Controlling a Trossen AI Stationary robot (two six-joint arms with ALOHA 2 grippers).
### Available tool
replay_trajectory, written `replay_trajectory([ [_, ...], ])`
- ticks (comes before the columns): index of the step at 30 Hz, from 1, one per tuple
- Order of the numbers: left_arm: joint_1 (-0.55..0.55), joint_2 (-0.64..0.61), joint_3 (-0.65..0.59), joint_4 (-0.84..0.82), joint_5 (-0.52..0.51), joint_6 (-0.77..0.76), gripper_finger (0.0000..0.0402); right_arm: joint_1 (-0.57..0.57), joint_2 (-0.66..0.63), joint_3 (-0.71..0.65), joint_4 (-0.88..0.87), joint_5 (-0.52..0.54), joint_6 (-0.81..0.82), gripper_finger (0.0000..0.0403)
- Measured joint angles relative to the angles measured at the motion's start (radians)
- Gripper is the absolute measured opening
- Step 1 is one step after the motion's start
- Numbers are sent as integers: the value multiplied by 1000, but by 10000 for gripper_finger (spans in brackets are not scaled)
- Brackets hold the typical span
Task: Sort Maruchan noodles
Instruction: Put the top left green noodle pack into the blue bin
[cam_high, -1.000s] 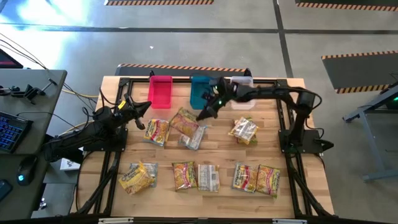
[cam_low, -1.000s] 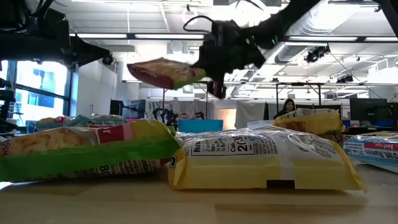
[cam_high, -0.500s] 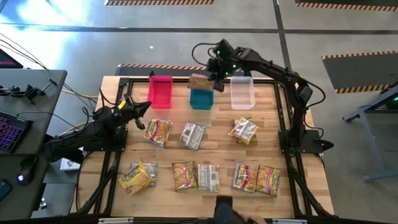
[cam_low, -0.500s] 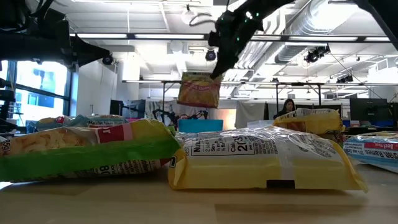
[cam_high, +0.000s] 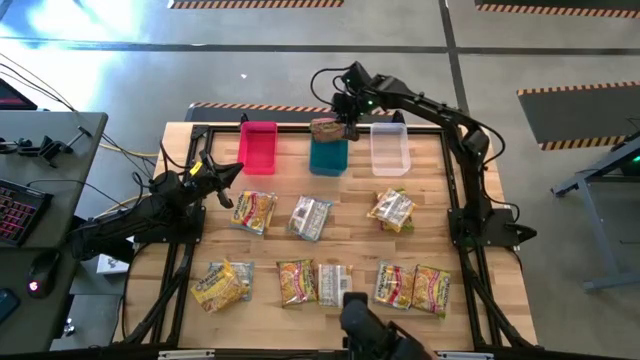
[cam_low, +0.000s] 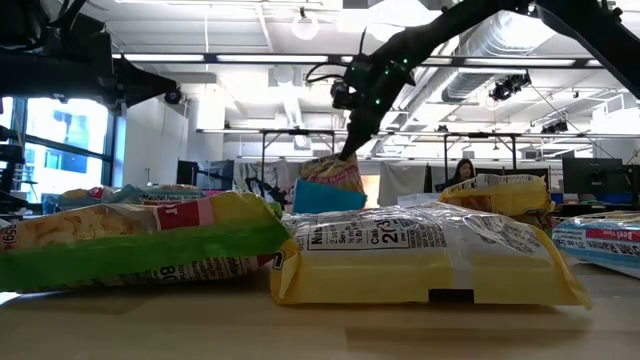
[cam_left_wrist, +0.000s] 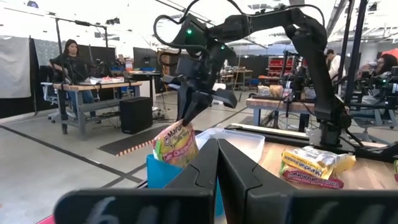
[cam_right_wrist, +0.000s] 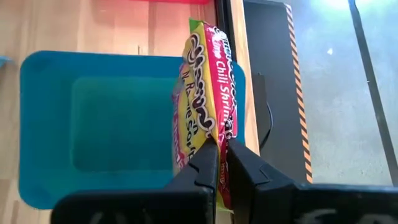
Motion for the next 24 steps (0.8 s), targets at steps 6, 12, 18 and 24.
replay_trajectory([
  [6,0,0,0,0,0,0,0,0,2,17,17,0,42,4],
  [12,0,0,0,0,0,0,0,1,2,41,23,0,70,3],
  [18,0,0,0,0,0,0,0,1,2,30,75,-1,91,1],
  [24,0,0,0,0,0,0,0,1,7,29,102,-4,99,0],
])
